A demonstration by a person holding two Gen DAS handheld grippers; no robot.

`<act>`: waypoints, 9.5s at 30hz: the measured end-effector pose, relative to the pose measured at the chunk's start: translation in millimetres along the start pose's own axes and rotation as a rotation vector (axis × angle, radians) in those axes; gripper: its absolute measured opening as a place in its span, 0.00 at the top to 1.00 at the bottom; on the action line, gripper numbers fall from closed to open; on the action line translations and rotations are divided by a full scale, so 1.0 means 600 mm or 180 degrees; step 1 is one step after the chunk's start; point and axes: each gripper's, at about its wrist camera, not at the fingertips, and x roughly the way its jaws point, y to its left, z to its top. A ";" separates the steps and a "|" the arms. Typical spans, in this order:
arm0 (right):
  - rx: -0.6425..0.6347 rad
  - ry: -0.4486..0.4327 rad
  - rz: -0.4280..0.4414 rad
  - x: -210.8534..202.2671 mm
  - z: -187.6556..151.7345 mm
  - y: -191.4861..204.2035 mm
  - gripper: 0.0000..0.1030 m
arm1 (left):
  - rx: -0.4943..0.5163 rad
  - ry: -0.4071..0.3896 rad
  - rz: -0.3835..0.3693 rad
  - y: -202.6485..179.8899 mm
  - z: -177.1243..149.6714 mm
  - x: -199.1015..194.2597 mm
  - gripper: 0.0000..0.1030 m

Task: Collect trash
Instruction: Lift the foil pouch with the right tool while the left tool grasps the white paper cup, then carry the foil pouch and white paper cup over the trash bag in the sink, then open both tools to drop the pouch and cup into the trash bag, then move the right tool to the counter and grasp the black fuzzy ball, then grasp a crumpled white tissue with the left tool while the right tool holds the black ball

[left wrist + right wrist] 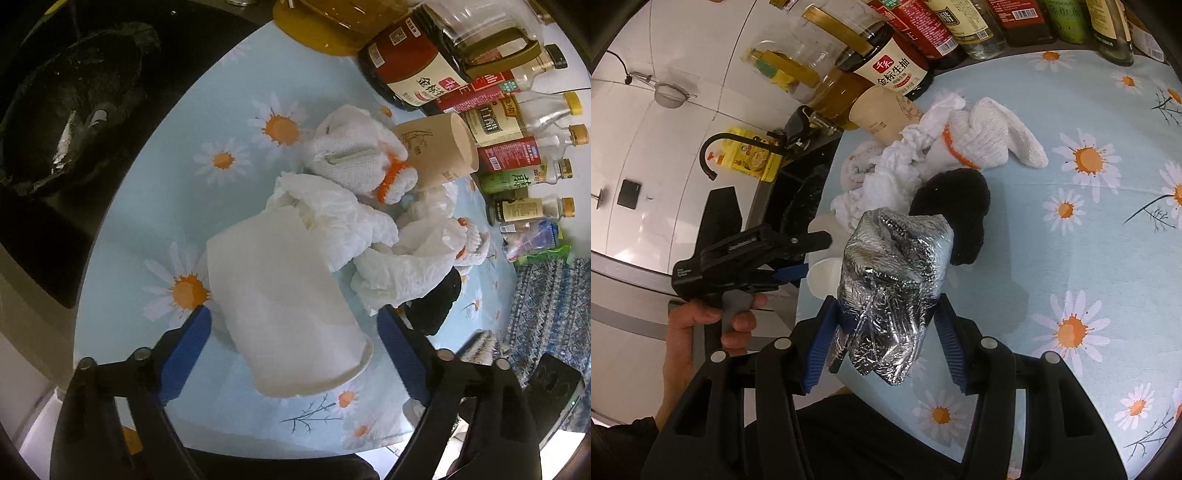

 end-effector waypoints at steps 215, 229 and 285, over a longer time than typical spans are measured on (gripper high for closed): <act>0.1079 0.0558 -0.0594 0.108 0.139 -0.065 0.42 | 0.0033 -0.0346 -0.0249 0.123 -0.038 -0.113 0.07; 0.0970 0.0414 -0.0477 0.077 0.120 -0.050 0.44 | 0.0219 -0.0286 -0.0188 0.094 -0.030 -0.100 0.07; 0.1388 -0.0362 -0.0269 -0.077 -0.040 -0.105 0.44 | 0.1999 -0.0166 0.0593 -0.098 0.084 0.052 0.65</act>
